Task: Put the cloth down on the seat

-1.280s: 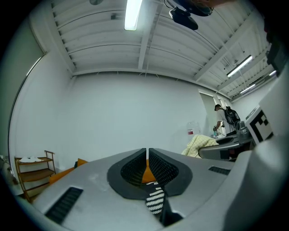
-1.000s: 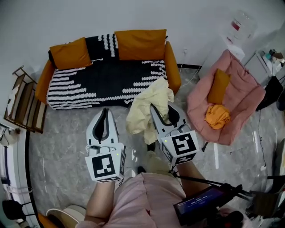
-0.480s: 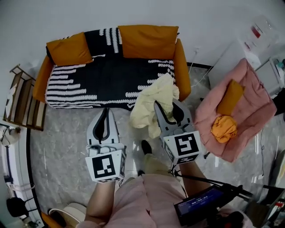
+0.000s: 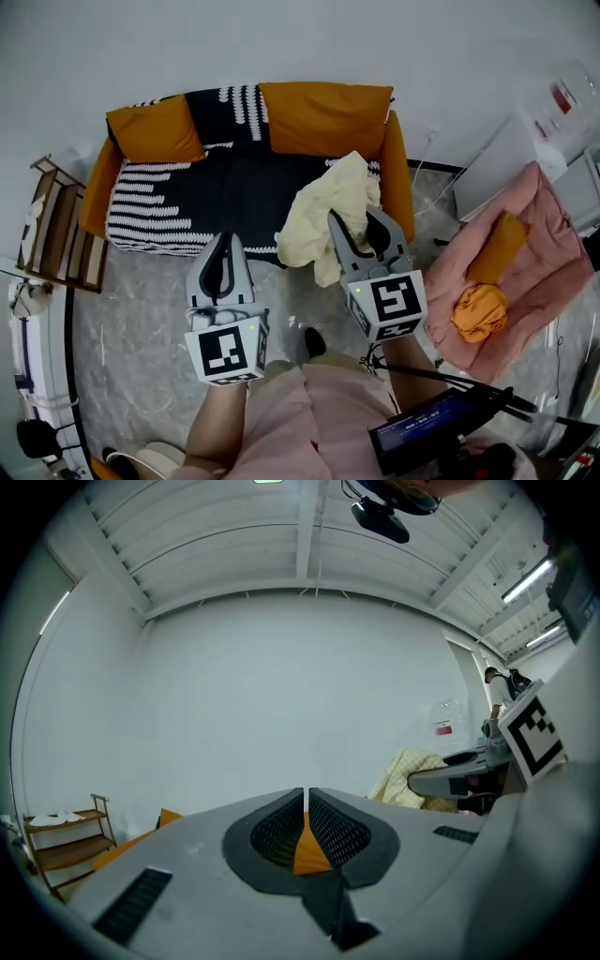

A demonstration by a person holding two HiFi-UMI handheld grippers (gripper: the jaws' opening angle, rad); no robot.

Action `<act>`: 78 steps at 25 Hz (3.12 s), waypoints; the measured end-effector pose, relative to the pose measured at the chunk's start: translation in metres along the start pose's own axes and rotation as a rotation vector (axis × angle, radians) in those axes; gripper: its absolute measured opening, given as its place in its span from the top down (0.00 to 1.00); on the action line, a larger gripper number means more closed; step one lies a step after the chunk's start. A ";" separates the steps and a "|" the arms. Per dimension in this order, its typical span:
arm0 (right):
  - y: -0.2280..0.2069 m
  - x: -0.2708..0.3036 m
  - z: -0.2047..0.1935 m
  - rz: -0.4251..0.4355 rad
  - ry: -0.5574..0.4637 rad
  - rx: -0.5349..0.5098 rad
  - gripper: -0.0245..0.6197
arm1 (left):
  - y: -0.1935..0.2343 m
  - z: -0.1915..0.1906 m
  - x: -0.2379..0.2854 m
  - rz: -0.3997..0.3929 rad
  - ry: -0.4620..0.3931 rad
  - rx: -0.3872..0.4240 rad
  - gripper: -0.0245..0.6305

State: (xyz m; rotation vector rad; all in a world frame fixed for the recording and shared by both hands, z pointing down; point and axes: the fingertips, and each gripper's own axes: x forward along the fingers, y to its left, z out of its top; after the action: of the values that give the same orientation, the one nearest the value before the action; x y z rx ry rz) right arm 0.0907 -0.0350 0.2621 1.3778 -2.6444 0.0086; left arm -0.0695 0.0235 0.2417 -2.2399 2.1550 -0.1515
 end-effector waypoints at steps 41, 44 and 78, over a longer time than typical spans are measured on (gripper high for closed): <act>-0.038 0.343 -0.050 0.016 0.165 0.025 0.75 | 0.164 -0.098 0.307 -0.045 0.144 -0.045 0.93; -0.044 0.361 -0.069 0.016 0.187 0.032 0.75 | 0.165 -0.115 0.325 -0.056 0.165 -0.046 0.93; -0.059 0.476 -0.281 0.038 0.581 0.057 0.66 | 0.191 -0.236 0.414 -0.085 0.340 -0.081 0.93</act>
State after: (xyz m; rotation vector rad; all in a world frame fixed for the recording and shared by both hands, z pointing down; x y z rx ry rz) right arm -0.0899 -0.4342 0.6037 1.1204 -2.1908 0.4237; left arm -0.2660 -0.3862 0.4801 -2.5103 2.2545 -0.4890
